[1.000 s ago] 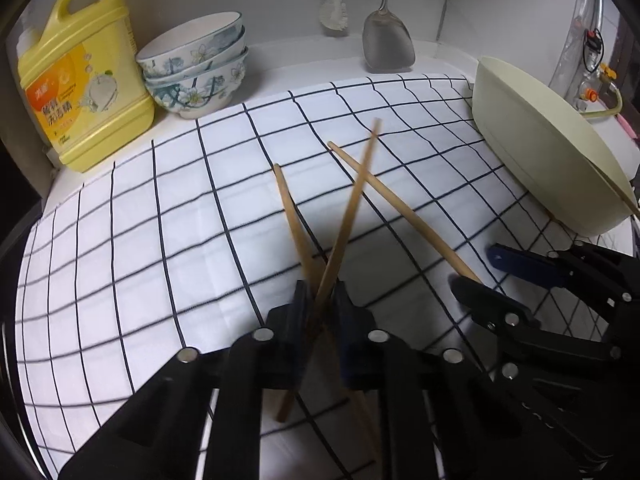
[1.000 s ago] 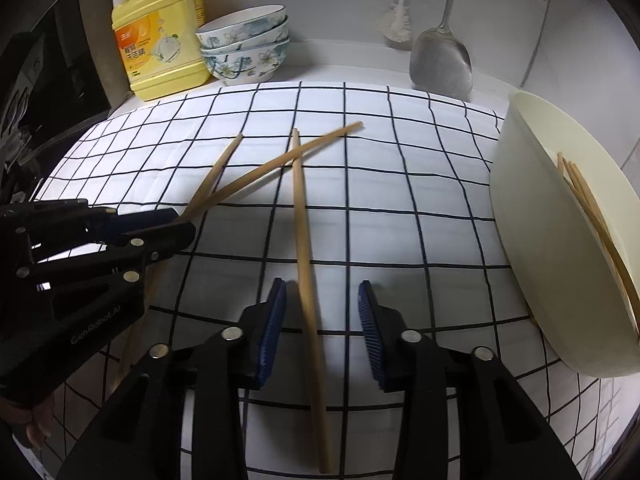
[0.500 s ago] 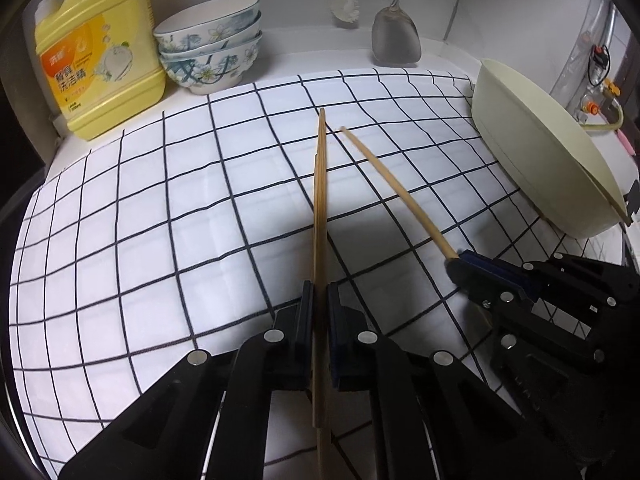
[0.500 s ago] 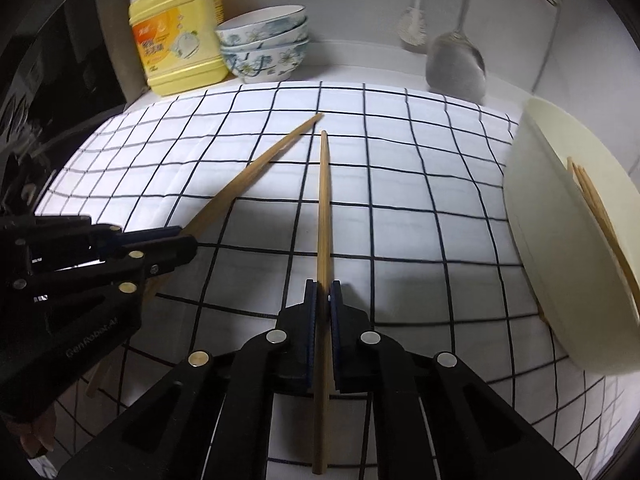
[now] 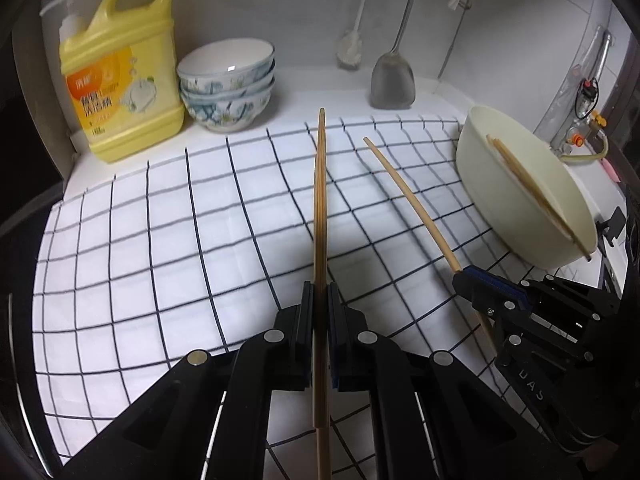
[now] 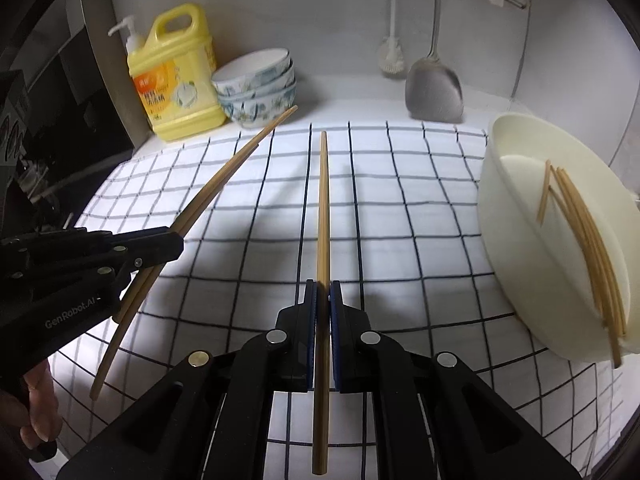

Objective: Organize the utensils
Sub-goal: 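Lift the chopstick with the right tool and carry it over the basin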

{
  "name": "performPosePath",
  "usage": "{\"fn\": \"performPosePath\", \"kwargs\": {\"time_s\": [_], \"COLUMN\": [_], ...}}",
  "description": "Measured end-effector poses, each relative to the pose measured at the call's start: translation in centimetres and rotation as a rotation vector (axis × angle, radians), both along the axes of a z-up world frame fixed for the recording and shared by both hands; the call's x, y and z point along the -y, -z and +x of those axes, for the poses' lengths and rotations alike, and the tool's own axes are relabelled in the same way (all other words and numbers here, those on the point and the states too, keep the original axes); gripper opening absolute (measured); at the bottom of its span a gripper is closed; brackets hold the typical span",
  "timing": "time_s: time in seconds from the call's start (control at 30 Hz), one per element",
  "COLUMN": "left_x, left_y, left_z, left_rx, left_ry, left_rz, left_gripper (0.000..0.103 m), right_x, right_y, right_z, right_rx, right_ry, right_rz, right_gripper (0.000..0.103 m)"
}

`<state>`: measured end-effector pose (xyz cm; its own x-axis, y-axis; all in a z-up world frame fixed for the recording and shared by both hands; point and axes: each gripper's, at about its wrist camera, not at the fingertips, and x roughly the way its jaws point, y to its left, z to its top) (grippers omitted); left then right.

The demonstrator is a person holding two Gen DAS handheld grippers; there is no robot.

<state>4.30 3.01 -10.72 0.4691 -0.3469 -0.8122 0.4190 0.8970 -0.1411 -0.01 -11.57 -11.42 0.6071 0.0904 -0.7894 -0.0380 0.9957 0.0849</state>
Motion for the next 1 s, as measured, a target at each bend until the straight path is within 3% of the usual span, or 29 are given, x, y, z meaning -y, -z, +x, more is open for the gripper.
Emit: {"fn": "performPosePath", "kwargs": {"time_s": [0.4, 0.77, 1.0], "left_x": [3.5, 13.4, 20.5], "left_y": [-4.7, -8.4, -8.5], "left_z": [-0.9, -3.0, -2.4], "left_rx": [0.082, 0.103, 0.064], "left_ry": [0.127, 0.272, 0.285], "left_rz": [-0.045, -0.128, -0.131], "left_gripper": [0.007, 0.007, 0.007], "right_x": [2.7, 11.6, 18.4], "right_y": [-5.4, -8.9, -9.2], "right_z": [-3.5, -7.1, -6.4], "right_rx": [0.092, 0.134, 0.127], "right_ry": [0.113, 0.262, 0.286], "right_rz": [-0.01, -0.029, -0.006], "right_gripper": [0.006, 0.006, 0.006]}}
